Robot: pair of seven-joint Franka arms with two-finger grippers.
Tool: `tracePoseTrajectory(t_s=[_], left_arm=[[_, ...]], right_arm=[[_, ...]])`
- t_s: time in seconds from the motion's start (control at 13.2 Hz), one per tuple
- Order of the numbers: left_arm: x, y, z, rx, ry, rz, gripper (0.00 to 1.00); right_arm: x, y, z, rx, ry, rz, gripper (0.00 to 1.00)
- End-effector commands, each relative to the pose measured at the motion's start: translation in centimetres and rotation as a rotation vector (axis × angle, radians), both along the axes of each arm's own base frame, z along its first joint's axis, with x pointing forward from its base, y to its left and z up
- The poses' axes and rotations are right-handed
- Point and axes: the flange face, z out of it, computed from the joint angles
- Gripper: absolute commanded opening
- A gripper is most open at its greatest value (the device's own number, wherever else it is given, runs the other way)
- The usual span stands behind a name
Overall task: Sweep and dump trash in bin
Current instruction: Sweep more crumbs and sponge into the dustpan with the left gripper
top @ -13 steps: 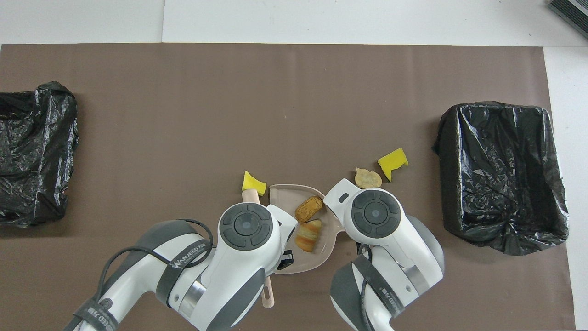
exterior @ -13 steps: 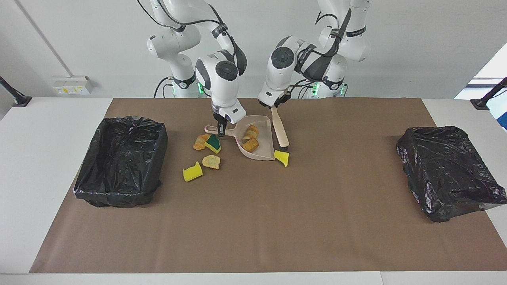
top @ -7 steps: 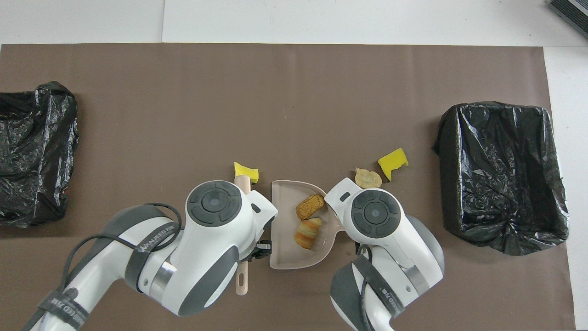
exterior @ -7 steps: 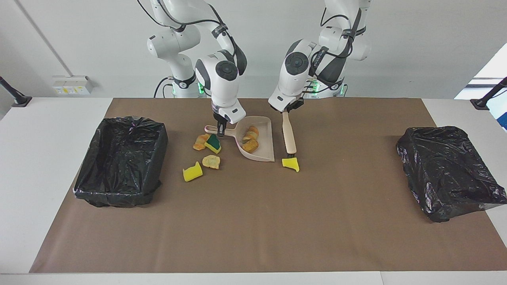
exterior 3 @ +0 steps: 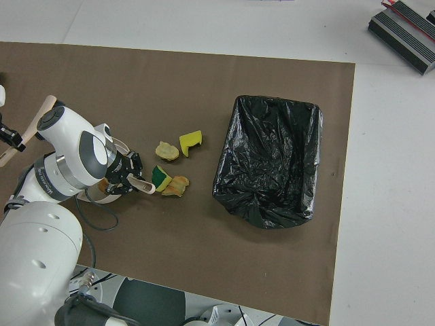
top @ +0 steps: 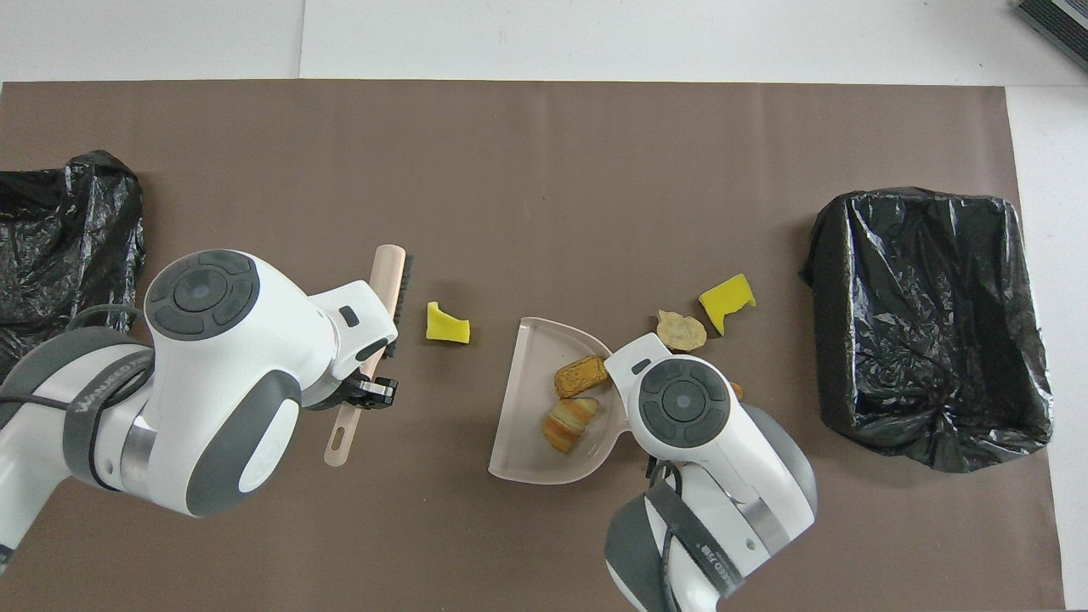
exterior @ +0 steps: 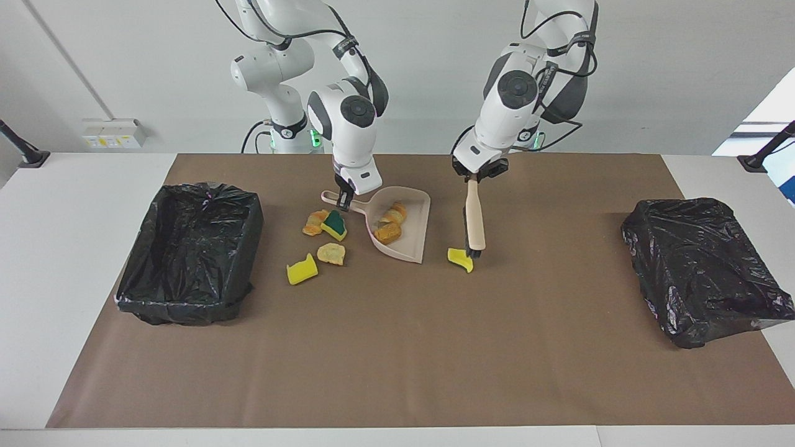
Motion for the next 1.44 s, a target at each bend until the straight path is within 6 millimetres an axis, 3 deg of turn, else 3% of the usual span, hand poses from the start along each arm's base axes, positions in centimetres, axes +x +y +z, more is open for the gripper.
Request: tracePoseTrajectory(t_s=[0.0,0.15,0.3,0.76,1.06,1.36], left_arm=[[2.6,0.2,-3.8,0.029,-0.028,-0.078,0.0],[2.2,-0.5,-6.1,0.033,0.008,-0.146,0.0],[0.2,-2.3,-7.1,0.033,0.028,-0.226,0.0],[-8.6,-10.9,-6.1,0.047,0.115,-0.416,0.0],[-11.6,-15.7,-4.3,0.018,0.094,-0.313,0.0],[-10.7,-14.6,-4.0,0.033,0.108,-0.239,0.0]], right_arm=[[-0.8,0.2,0.0,0.0,-0.014,-0.015,0.0],[-0.7,0.1,0.0,0.003,-0.014,-0.02,0.0],[-0.8,0.3,0.0,0.004,-0.013,-0.032,0.0],[-0.8,0.3,0.0,0.003,-0.012,-0.033,0.0],[-0.9,0.3,0.0,0.002,-0.011,-0.032,0.0],[-0.7,0.2,0.1,0.004,-0.013,-0.032,0.0]])
